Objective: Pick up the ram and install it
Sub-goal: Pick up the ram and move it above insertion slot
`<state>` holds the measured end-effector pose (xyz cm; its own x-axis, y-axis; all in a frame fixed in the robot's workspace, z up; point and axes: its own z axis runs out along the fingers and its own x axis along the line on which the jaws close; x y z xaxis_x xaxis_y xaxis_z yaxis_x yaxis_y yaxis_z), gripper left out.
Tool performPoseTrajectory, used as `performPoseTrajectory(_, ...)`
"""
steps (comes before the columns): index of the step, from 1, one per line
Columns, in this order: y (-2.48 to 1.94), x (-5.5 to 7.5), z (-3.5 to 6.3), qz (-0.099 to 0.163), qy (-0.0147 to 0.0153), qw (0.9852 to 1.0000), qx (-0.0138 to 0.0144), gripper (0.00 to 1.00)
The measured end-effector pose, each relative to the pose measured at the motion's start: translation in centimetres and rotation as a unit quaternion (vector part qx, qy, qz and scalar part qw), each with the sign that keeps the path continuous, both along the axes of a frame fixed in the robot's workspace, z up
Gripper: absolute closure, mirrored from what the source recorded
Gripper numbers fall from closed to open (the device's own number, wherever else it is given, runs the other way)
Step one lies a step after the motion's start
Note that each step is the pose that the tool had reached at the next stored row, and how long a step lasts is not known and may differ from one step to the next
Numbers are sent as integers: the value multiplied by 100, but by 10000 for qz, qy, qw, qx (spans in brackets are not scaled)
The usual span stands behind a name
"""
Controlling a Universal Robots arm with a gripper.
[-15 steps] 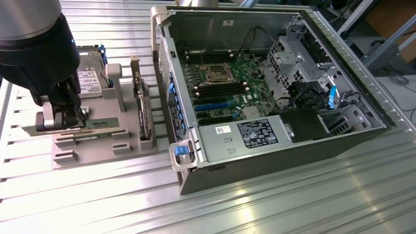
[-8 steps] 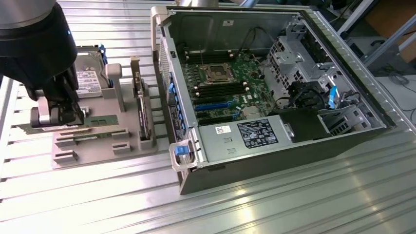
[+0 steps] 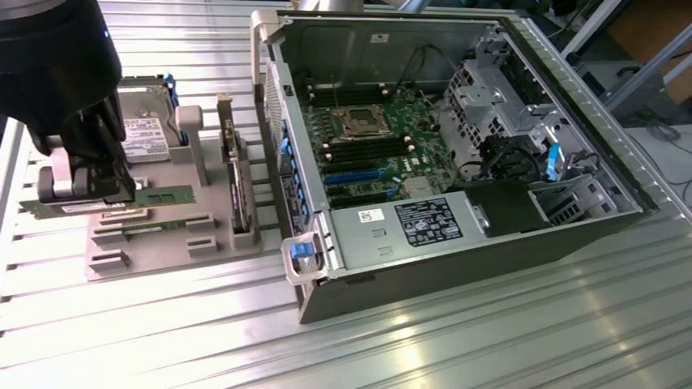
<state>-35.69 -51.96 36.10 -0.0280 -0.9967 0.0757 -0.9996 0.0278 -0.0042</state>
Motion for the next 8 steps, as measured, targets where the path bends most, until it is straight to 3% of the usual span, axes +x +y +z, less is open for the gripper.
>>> performPoseTrajectory(8, 0, 0, 157, 0, 0, 10000, -67, 88)
